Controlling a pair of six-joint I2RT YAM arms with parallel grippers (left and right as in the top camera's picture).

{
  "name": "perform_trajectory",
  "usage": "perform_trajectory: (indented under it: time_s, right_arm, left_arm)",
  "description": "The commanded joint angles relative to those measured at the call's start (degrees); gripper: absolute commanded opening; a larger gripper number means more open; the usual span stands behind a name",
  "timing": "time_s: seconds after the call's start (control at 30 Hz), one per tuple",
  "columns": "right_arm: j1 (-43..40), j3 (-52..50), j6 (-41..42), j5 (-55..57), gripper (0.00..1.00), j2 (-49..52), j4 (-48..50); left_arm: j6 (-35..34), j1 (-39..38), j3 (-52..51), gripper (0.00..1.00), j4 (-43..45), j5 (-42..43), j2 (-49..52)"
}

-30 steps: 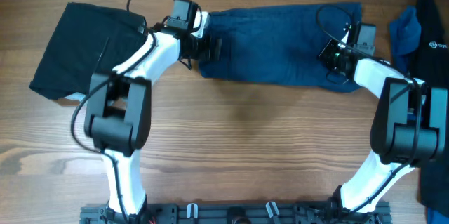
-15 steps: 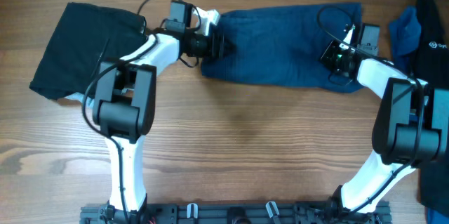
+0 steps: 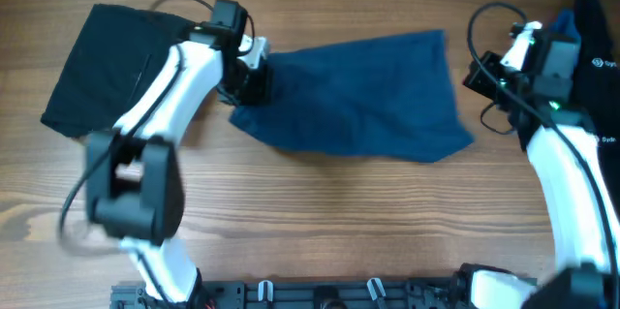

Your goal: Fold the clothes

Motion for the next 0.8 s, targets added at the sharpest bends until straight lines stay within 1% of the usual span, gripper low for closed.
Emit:
perform_trajectory:
  time_s: [0.0,0.1,0.2,0.37,0.5,0.6,0.67,0.7,0.73,0.77]
  right_arm:
    - [0.1,0.3,0.9,0.9,0.04,-4.7,-2.9]
    - [0.1,0.3,1.0,0.7,0.04,-5.3,-4.9]
    - [0.1,0.3,1.0,0.3,0.04,-5.2,-7.1]
    - [0.1,0.3,0.9,0.0,0.04,-5.2,-8.0]
    - [0.1,0.2,0.9,-2.1,0.04,-5.2,-8.7]
    - [0.1,0.2,0.4,-2.1,0.04,-5.2,-9.9]
    - [0.1,0.2,0.4,-2.1,0.04,-5.2,-10.8]
    - [0.1,0.1,0.3,-2.1,0.04,-5.2,-11.0]
    - [0.1,-0.1,0.4,-2.1,0.04,-5.2,-11.1]
    - [0.1,-0.2,0.4,-2.1,0.04,-5.2,-11.1]
  left_arm:
    - [3.6,0.2,2.1,0.04,-5.7,-15.2,-12.0]
    - [4.4,-0.6,6.3,0.04,-8.3,-16.5,-16.8]
    - [5.2,-4.8,8.8,0.04,-8.0,-17.6,-17.6]
    - [5.2,-13.9,8.8,0.04,-3.8,-20.8,-12.5]
    - [3.5,-18.7,8.8,0.04,0.6,-24.1,-4.2]
    - [-0.9,-20.7,8.8,0.04,5.9,-26.3,3.5]
    - [-6.1,-20.9,8.8,0.04,9.0,-26.3,6.2]
    - [-10.6,-20.9,8.8,0.06,11.2,-26.2,7.3]
    - [-14.2,-20.9,8.8,0.11,13.4,-24.7,7.8]
    - [-15.6,-20.9,8.8,0.15,15.3,-22.7,8.0]
